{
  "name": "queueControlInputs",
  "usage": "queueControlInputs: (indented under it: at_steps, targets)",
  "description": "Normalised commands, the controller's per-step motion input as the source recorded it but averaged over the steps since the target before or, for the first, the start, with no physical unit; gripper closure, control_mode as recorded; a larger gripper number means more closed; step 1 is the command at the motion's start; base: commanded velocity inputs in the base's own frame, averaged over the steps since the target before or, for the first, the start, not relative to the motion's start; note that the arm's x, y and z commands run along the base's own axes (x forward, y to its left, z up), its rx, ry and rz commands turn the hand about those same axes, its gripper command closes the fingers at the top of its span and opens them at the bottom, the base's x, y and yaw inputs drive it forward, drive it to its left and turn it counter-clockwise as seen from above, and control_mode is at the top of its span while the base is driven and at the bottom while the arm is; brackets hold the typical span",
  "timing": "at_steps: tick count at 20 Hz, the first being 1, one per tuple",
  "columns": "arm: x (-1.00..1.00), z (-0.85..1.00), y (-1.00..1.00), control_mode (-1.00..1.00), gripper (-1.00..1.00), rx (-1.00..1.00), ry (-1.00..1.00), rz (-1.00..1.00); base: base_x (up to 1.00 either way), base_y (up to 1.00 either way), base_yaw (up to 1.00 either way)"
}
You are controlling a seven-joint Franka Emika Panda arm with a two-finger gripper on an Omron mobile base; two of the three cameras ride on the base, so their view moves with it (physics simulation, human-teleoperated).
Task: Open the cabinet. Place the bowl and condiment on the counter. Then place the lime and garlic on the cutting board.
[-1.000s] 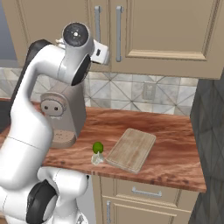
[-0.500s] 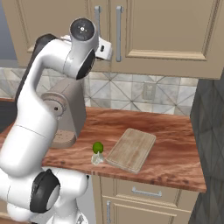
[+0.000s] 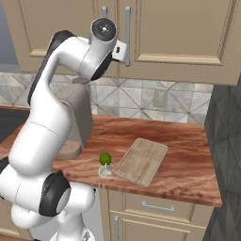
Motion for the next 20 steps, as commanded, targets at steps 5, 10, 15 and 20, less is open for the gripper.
queueControlInputs:
  at_steps: [5, 10, 15, 20]
  targets:
    - [0.41, 0.00, 0.02, -1.00, -1.00, 0.00, 0.00, 0.00, 0.00, 0.00, 0.00]
    - [0.47, 0.00, 0.00, -1.00, -1.00, 0.00, 0.00, 0.00, 0.00, 0.00, 0.00]
    - [0.48, -0.01, 0.00, -1.00, -1.00, 0.00, 0.00, 0.00, 0.00, 0.00, 0.00]
    - [0.43, -0.09, 0.00, -1.00, -1.00, 0.00, 0.00, 0.00, 0.00, 0.00, 0.00]
